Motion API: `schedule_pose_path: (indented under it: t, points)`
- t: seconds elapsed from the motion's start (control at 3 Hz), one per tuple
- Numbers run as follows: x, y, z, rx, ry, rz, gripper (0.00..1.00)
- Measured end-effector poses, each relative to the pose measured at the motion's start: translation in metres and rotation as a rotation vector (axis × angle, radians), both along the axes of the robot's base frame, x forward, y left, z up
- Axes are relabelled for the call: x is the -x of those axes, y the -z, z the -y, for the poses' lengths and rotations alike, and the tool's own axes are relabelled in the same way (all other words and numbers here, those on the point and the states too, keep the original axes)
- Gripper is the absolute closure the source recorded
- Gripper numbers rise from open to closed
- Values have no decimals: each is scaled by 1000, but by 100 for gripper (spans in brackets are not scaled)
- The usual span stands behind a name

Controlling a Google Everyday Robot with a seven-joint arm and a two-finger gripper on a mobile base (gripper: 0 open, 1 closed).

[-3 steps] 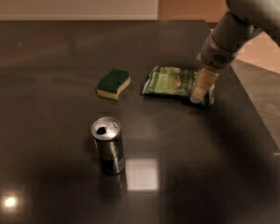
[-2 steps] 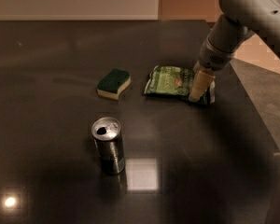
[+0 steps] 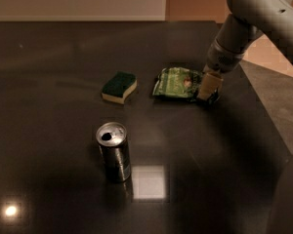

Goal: Pick green jalapeno chip bag

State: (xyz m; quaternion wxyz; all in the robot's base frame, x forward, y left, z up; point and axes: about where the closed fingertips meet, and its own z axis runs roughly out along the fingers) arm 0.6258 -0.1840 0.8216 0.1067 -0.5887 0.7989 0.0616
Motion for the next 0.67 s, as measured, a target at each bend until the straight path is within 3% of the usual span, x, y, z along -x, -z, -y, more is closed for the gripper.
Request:
schedule_pose_path:
  t: [0.33, 0.67]
  points:
    - [0, -3, 0, 0, 0, 0, 94]
    - [0, -3, 0, 0, 0, 0, 100]
